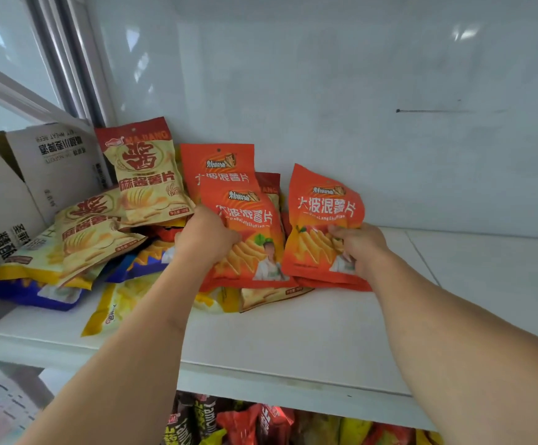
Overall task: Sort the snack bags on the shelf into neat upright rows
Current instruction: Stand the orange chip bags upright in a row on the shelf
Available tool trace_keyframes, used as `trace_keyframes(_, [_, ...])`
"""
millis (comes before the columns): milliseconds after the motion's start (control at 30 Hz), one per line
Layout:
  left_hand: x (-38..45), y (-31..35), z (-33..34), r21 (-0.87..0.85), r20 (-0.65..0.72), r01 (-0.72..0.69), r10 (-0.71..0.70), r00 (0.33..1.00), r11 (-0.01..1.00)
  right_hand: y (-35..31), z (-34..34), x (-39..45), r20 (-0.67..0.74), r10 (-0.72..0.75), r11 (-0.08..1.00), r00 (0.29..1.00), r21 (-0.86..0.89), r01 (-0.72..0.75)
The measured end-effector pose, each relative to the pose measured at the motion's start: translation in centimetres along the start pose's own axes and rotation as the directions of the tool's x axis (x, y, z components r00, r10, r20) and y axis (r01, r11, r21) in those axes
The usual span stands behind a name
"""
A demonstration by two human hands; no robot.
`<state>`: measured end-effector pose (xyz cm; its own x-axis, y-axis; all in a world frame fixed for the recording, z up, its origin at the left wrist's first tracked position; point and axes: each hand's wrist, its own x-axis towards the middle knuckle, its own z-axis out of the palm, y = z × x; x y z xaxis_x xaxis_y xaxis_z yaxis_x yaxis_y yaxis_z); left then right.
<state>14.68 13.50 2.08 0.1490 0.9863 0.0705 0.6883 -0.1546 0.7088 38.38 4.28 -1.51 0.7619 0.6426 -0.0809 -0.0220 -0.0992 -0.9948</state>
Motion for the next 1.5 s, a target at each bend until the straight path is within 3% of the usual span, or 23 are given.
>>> trace_keyframes(133, [-1.9, 0.6, -1.0, -0.202, -0.033, -0.133, 0.129, 0.991, 0.970, 0.3, -1.2, -0.5, 0.018, -0.022, 1.000, 1.000, 0.008, 0.022])
trace_keyframes(267, [-3.5, 0.6, -1.3, -0.450, 0.029, -0.159, 0.192, 0.981, 0.879, 0.4, -2.9, -1.5, -0.025, -0.042, 0.997, 0.999, 0.071, 0.044])
trace_keyframes(467, [-4.7, -0.7, 1.0, -0.564, 0.182, -0.159, 0.310, 0.933, 0.810, 0.5, -6.5, -3.9, -0.081, -0.048, 0.996, 0.996, 0.075, 0.054])
trace_keyframes(667, [-7.5, -0.5, 4.6, -0.745, 0.460, 0.198, 0.277, 0.843, 0.637, 1.7, -11.0, -5.7, -0.129, -0.019, 0.997, 0.991, 0.071, 0.028])
trace_keyframes(867, [-9.5, 2.5, 8.5, -0.798, 0.467, 0.256, 0.293, 0.834, 0.545, 0.9, -17.0, -6.8, -0.220, -0.059, 0.991, 0.974, 0.105, 0.083])
trace_keyframes(1100, [-15.7, 10.2, 16.9, -0.846, 0.417, 0.230, 0.328, 0.847, 0.481, 1.0, -31.7, -6.8, -0.382, -0.093, 0.989, 0.920, 0.069, 0.128])
trace_keyframes(1267, [-22.6, 17.5, 23.1, -0.837, 0.467, 0.244, 0.407, 0.785, 0.489, 2.4, -41.9, -5.9, -0.384, -0.096, 0.995, 0.918, -0.013, 0.099])
trace_keyframes(1500, [-27.9, 25.0, 30.2, -0.816, 0.504, 0.270, 0.400, 0.765, 0.512, 2.3, -52.6, -3.1, -0.364, -0.099, 0.995, 0.926, -0.028, 0.096])
